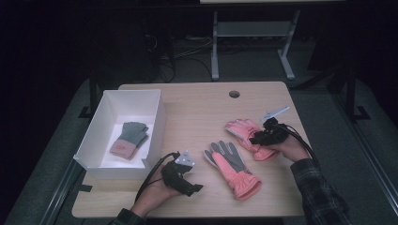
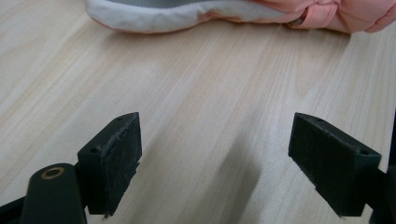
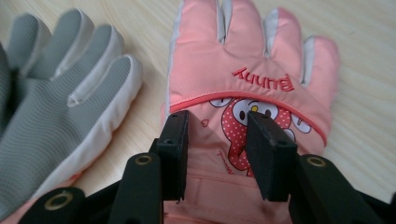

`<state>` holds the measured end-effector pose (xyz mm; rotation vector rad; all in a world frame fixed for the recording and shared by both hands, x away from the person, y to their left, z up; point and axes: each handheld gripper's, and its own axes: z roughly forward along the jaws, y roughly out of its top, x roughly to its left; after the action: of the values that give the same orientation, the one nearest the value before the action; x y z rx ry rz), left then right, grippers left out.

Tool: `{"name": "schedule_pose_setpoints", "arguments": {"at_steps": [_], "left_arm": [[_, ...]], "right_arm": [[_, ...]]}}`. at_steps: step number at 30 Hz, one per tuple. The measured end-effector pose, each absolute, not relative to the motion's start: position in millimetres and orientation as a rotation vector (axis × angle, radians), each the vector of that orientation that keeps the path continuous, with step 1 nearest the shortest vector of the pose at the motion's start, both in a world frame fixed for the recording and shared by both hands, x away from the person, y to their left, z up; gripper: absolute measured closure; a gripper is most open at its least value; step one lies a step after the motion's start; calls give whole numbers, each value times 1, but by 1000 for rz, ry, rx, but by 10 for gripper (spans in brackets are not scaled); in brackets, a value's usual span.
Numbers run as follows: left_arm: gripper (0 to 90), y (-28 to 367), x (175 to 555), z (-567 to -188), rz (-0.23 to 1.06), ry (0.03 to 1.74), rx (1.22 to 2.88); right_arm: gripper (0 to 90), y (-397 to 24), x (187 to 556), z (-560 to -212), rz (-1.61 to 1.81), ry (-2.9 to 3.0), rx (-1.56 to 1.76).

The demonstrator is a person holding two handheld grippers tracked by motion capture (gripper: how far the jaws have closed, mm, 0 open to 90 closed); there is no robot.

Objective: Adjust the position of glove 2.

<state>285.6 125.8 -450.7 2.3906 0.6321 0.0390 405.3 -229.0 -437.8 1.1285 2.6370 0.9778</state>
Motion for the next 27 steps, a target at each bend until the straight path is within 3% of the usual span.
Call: {"name": "schedule_pose_setpoints", "arguments": {"at_steps": [5, 10, 11, 13, 27], "left_arm": [[169, 126, 286, -451, 35, 633, 2387], [169, 126, 286, -451, 38, 636, 2386], [169, 126, 286, -451, 38, 636, 2388], [169, 125, 286, -451, 40, 633, 2391], [169, 128, 287, -451, 38, 646, 2372]], "right_arm": [[638, -224, 410, -445, 900, 2658, 1106], [752, -221, 411, -447, 866, 2655, 1099], [843, -222, 409, -447, 873, 2638, 1097], [871, -223, 407, -448, 891, 2617, 1107], [893, -240, 388, -415, 1056, 2486, 1159]]}}
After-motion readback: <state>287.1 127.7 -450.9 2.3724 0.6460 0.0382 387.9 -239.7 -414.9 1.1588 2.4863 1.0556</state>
